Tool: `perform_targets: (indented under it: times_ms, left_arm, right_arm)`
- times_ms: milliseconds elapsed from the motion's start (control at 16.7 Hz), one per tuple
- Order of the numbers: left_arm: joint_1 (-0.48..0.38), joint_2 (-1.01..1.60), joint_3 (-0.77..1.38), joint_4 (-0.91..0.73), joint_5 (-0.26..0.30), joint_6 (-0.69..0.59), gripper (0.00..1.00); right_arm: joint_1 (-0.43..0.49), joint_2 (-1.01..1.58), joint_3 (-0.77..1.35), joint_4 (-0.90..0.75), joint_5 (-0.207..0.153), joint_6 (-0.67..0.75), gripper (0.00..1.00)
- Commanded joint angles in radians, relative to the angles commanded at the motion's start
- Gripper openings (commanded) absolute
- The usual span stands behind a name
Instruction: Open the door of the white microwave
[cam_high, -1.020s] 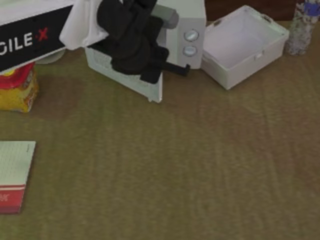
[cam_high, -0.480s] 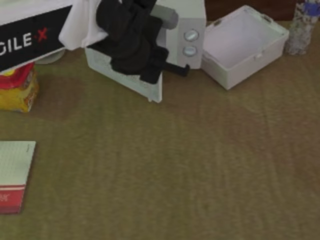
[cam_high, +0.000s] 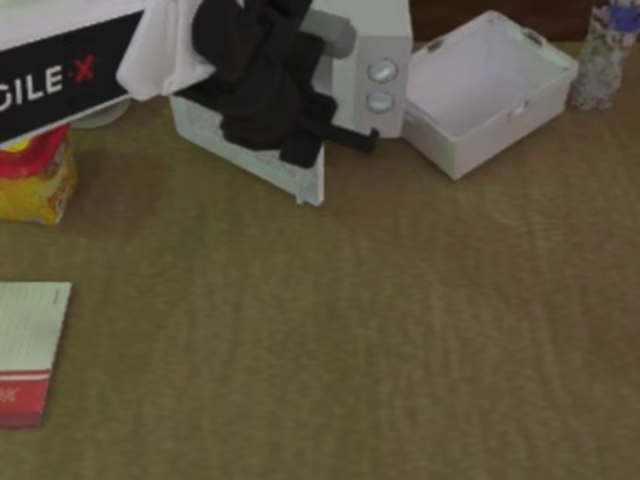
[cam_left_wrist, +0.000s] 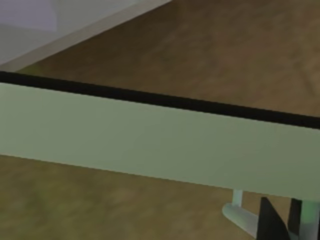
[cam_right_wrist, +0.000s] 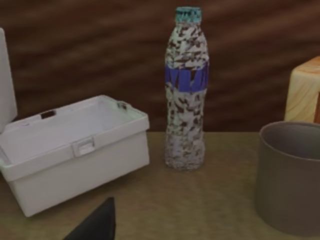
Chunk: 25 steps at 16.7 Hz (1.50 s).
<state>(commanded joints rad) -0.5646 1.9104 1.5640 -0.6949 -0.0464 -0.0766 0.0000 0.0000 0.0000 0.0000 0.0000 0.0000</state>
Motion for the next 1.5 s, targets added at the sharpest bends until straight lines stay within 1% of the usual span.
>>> perform_targets:
  times_ms: [420, 540, 960, 1500]
  left_arm:
    - [0.0, 0.0, 0.0, 0.0, 0.0, 0.0, 0.0]
    - [-0.005, -0.001, -0.003, 0.001, 0.009, -0.001, 0.0]
    - [0.038, -0.07, -0.091, 0.023, 0.074, 0.126, 0.0]
    - [0.038, -0.07, -0.092, 0.023, 0.074, 0.127, 0.0]
  right_arm:
    - [0.0, 0.0, 0.0, 0.0, 0.0, 0.0, 1.0]
    - [0.0, 0.0, 0.0, 0.0, 0.0, 0.0, 1.0]
    - [0.0, 0.0, 0.0, 0.0, 0.0, 0.0, 1.0]
    - [0.0, 0.0, 0.0, 0.0, 0.0, 0.0, 1.0]
